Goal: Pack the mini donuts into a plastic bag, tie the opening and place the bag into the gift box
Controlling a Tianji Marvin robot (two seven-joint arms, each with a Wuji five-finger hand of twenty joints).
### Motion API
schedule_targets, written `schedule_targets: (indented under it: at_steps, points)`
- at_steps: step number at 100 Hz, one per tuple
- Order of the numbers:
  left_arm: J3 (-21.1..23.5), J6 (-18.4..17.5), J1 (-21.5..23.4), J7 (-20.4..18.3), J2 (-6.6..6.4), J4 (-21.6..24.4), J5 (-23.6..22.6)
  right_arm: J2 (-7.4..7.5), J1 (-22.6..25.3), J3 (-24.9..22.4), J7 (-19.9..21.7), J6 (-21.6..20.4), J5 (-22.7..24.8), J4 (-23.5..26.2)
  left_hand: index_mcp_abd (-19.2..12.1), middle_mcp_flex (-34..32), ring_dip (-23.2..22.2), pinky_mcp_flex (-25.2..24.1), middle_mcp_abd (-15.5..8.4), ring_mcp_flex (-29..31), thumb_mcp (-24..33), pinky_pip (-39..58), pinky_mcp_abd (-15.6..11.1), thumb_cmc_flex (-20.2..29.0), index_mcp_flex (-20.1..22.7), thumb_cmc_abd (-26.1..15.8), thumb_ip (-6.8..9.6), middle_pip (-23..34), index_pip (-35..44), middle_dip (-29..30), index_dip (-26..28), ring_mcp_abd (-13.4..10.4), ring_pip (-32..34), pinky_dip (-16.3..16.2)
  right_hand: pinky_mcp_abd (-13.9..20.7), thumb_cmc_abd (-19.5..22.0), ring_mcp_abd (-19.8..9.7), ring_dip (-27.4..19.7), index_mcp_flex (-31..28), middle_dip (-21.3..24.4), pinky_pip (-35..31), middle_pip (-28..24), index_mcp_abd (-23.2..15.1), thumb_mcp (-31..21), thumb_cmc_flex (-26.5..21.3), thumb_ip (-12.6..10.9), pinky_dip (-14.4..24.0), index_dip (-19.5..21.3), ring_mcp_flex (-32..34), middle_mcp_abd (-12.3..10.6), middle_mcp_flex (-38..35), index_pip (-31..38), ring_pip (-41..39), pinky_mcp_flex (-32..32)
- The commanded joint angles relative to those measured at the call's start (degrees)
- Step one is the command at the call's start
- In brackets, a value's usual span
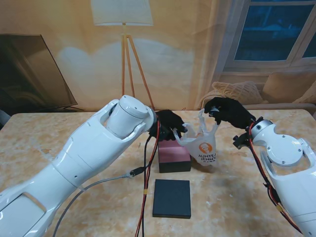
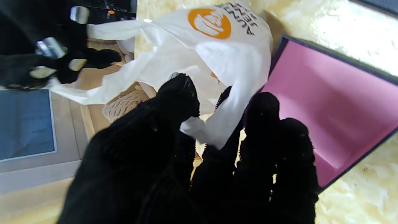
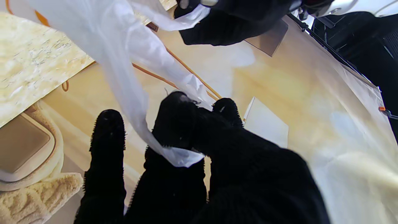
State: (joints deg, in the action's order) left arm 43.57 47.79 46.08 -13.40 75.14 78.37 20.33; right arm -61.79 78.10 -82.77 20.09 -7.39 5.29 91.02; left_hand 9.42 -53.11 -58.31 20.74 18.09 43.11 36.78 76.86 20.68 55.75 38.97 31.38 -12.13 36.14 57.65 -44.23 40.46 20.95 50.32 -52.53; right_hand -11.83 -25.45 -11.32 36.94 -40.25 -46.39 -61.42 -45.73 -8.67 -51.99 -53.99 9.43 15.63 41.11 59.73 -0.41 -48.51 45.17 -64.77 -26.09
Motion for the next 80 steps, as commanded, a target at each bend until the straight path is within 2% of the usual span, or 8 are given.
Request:
schedule_targets:
  at_steps: [1,21,33,54,66,80]
  points:
    - [0.83,1.17,0.56,-0.24,0.46,1.14,1.0,0.02,0.21,0.02,0.56,0.27,-0.53,-0.17,-1.02,-0.25,-1.06,-0.37,-0.36,0.73,-1.03,0.88,-2.44,1.85,0.61,-0.51,1.4,-0.73,-1.18,-0.15,-1.12,1.72,0.14,-1.45,0.03,1.64,-1.81,2.25,-0.65,-2.52,-1.64,-4.2,-1.07,-4.39,-3.44,-1.56,1.14,0.51,0.85,-4.58,-3.38,-0.74,-2.13,-0.15]
    - [4.18,3.97,2.2,1.74,1.31,2.43,5.94,-0.06,-0.02,-0.09,-0.55,-1.27,0.58,-0.72,-0.32,-2.3,-0.52,1.36,-0.38,2.42,-0.6,1.25,-2.22,2.92,1.29,-0.36,1.64,-1.93,-3.09,1.0,-2.83,1.61,0.06,-1.4,-0.46,1.92,-2.05,3.04,-0.65,-4.42,-2.0,-4.93,-0.94,-5.03,-3.64,-1.48,1.73,0.84,0.46,-4.61,-3.04,-0.71,-4.23,-0.02]
    - [6.19,4.74,3.36,2.75,1.56,3.34,8.63,-0.15,-0.04,-0.12,-0.95,-1.34,0.49,-0.59,0.31,-4.97,0.72,2.31,-1.35,3.71,0.08,1.3,-2.32,5.27,1.88,-0.41,1.87,-4.53,-6.24,0.59,-5.59,0.88,-0.1,-0.71,-0.46,1.89,-2.21,3.25,-0.69,-4.99,-2.28,-5.09,-1.19,-5.48,-3.41,-1.51,2.11,1.09,0.44,-4.84,-3.09,-0.45,-5.02,-0.21]
    - [10.5,6.89,6.37,7.61,3.19,4.72,14.37,-0.42,0.23,-0.36,-1.2,-0.28,-1.33,0.11,0.5,-6.33,2.13,0.84,-2.06,3.23,-0.45,-0.53,-2.17,7.59,2.69,-1.4,2.18,-8.04,-9.2,0.27,-8.13,0.41,-1.51,0.51,-0.22,2.06,-2.51,3.13,-0.65,-5.21,-2.27,-4.91,-1.38,-5.65,-2.99,-1.62,2.43,1.45,0.5,-5.08,-3.16,0.04,-5.16,-0.35]
    - [11.8,5.98,7.53,6.91,2.8,4.57,17.89,-0.53,0.36,-0.36,-1.15,0.44,-2.44,0.63,0.33,-4.48,2.82,-2.31,-2.07,0.63,-2.96,-3.07,-2.13,8.33,2.53,-2.92,2.63,-10.01,-11.11,0.82,-9.06,0.63,-3.69,1.02,-0.07,2.17,-2.66,3.07,-0.48,-5.33,-2.2,-4.84,-1.41,-5.58,-2.91,-1.65,2.58,1.52,0.51,-5.26,-3.13,0.09,-5.22,-0.42]
    - [11.97,4.33,8.07,4.66,1.8,4.38,18.24,-0.5,0.26,-0.24,-0.68,0.83,-2.94,0.73,1.55,-3.3,2.6,-3.56,-1.52,-0.41,-4.57,-4.18,-1.8,8.77,3.93,-3.94,2.98,-9.98,-14.65,1.22,-10.83,1.05,-4.52,0.62,0.03,2.18,-2.65,3.01,-0.43,-5.41,-2.13,-4.77,-1.52,-5.52,-2.89,-1.67,2.73,1.53,0.52,-5.19,-3.14,0.08,-5.24,-0.48]
